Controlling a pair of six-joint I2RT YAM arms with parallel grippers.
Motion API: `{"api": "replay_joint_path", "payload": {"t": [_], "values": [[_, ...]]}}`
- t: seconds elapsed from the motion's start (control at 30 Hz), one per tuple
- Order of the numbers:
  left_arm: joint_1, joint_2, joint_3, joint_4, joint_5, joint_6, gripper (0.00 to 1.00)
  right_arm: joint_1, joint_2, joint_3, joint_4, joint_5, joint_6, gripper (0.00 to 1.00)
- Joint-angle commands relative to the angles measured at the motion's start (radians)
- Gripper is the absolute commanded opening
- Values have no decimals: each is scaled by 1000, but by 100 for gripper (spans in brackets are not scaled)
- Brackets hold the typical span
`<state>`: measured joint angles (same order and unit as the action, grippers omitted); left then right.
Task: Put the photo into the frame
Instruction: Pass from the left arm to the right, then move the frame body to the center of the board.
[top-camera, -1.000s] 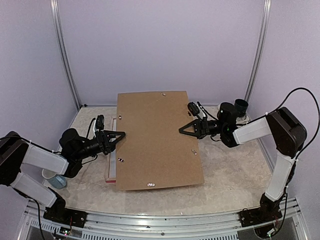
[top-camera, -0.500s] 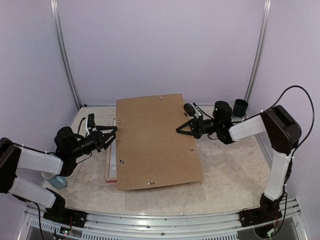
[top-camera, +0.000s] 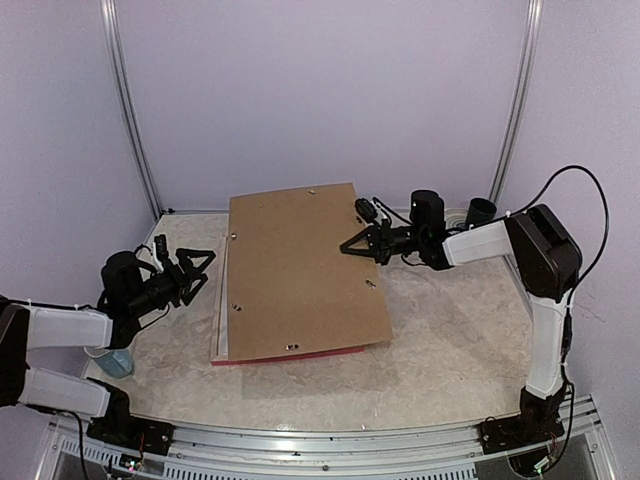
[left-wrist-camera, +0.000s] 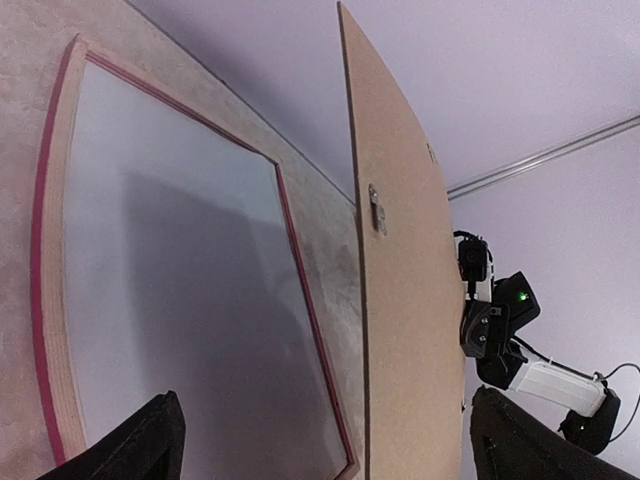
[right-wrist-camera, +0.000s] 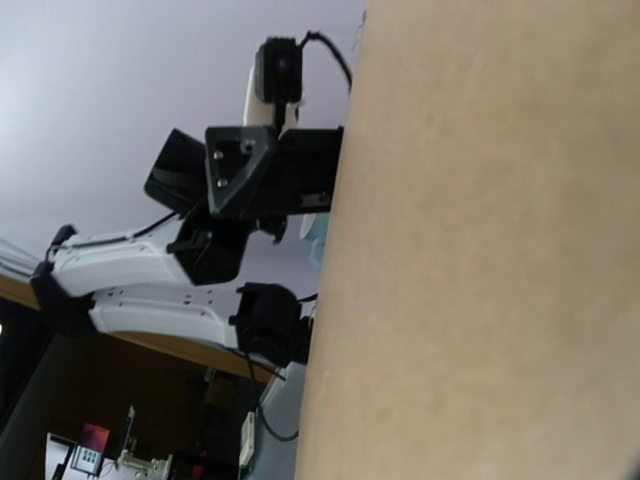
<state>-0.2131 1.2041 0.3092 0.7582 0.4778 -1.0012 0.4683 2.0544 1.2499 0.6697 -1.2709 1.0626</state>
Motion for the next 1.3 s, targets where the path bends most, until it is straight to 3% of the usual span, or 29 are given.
{"api": "replay_joint_path", "payload": {"t": [0.0, 0.23, 0.5, 0.87, 1.27], "values": [[29, -7, 37, -148, -56, 95, 99, 1, 53, 96, -94, 12, -62, 0], [36, 19, 71, -215, -134, 147, 99, 1, 157, 223, -167, 25, -69, 0], [36, 121, 33, -109, -174, 143, 98, 1, 272, 350, -234, 37, -66, 0], [35, 312, 44, 62, -133, 168, 75, 5, 380, 466, -284, 43, -69, 0], [31, 482, 106, 78, -95, 214, 65, 13, 480, 591, -352, 39, -87, 0]]}}
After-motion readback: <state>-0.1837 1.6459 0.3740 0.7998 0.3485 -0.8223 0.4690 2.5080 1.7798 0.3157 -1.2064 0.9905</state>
